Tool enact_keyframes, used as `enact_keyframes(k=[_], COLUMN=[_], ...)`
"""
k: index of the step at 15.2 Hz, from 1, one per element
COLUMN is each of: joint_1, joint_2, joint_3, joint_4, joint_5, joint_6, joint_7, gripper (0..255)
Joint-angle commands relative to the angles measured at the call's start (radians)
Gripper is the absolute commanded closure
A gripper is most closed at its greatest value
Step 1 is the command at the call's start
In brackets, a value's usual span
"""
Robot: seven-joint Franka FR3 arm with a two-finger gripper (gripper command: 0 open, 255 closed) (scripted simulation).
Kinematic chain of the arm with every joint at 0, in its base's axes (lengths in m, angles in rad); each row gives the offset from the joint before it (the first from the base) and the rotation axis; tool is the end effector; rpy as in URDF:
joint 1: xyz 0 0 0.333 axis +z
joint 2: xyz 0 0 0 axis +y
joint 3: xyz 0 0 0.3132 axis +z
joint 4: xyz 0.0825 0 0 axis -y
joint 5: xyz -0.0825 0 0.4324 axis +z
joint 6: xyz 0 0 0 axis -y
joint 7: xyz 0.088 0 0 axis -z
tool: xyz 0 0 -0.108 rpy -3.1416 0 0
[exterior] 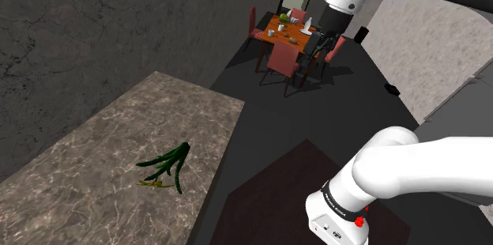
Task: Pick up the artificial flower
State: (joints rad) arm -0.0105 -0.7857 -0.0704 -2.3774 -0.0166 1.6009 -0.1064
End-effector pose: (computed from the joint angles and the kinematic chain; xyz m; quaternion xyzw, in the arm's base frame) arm 0.3586 -0.0356 0.5782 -0.9996 -0.0232 -0.0054 0.0162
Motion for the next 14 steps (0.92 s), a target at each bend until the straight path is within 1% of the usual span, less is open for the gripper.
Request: enact_keyframes(k=[1, 8, 14], joint_1=[0.0, 0.032, 0.069], joint_2=[0.0, 0.022, 0.11], joint_3=[0.0, 0.12, 0.229], joint_4=[0.0, -0.15, -0.226], joint_5=[0.0, 0.096, 0.18], joint_6=[0.0, 0.164, 0.329], joint_7=[0.0, 0.172, 0.314], gripper=[0, 0, 0])
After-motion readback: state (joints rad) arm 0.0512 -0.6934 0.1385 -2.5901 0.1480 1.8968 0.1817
